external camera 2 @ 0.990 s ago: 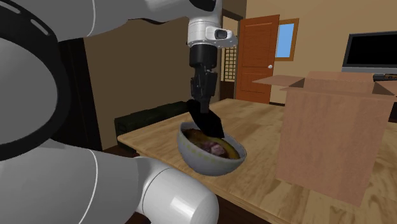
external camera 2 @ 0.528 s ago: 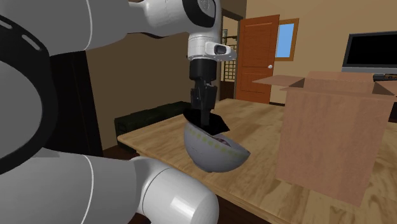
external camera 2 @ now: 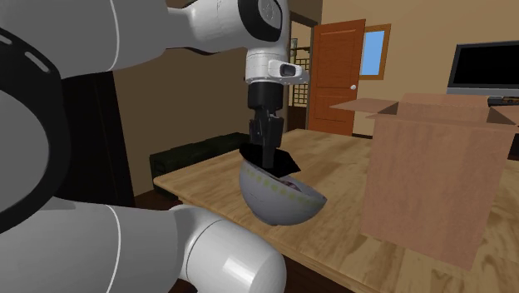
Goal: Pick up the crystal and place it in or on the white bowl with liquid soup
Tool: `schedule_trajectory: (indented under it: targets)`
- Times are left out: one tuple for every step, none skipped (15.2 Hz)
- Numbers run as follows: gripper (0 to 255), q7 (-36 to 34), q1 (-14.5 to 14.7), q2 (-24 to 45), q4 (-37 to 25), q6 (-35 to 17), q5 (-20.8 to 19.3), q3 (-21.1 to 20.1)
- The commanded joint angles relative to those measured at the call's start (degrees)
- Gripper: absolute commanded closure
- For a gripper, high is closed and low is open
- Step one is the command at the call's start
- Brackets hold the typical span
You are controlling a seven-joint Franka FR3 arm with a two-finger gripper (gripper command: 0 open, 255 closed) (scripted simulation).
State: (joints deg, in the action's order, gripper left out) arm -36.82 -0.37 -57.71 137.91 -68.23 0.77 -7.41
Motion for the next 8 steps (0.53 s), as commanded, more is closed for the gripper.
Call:
schedule_trajectory:
  targets:
    - [255, 0.0, 0.0, 0.1, 0.3, 0.1, 0.0, 0.0]
    - [0, 0.0, 0.0, 0.0, 0.4, 0.1, 0.0, 0.0]
    - [0, 0.0, 0.0, 0.0, 0.3, 0.1, 0.0, 0.0]
    - [0, 0.0, 0.0, 0.0, 0.3, 0.1, 0.0, 0.0]
    - [0, 0.0, 0.0, 0.0, 0.3, 0.2, 0.0, 0.0]
    - [0, 0.0, 0.0, 0.0, 0.3, 0.2, 0.0, 0.0]
    - [0, 0.0, 0.0, 0.1, 0.3, 0.1, 0.0, 0.0]
    - [0, 0.0, -0.2, 1.5, -2.3, 1.2, -0.1, 0.0]
